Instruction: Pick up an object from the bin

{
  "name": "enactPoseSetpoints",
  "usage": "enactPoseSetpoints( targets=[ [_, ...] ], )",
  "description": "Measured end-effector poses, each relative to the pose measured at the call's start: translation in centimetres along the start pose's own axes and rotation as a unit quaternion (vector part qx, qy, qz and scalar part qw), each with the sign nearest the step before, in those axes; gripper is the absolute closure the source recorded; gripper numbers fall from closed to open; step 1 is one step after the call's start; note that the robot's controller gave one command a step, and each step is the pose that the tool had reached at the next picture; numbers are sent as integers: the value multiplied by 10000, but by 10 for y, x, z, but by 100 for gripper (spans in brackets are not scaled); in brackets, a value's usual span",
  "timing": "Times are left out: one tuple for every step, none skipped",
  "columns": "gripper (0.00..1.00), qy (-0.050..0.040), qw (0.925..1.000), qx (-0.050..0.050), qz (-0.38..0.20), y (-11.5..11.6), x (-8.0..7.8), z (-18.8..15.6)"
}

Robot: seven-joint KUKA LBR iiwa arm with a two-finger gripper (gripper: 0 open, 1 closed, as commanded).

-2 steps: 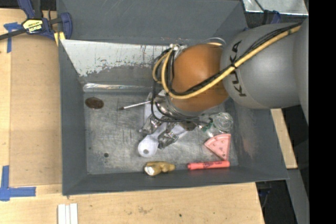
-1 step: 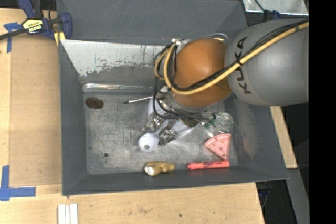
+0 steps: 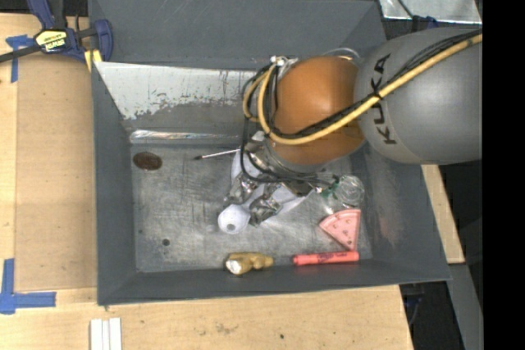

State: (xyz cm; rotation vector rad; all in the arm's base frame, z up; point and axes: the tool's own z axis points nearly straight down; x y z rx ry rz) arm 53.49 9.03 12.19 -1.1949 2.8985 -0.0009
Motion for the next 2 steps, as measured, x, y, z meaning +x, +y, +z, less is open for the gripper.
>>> enactPoseSetpoints(
  targets=[
    [100, 40, 10000, -28, 4, 1, 2, -8],
    [100, 49, 10000, -35, 9, 2, 2, -27]
  ],
)
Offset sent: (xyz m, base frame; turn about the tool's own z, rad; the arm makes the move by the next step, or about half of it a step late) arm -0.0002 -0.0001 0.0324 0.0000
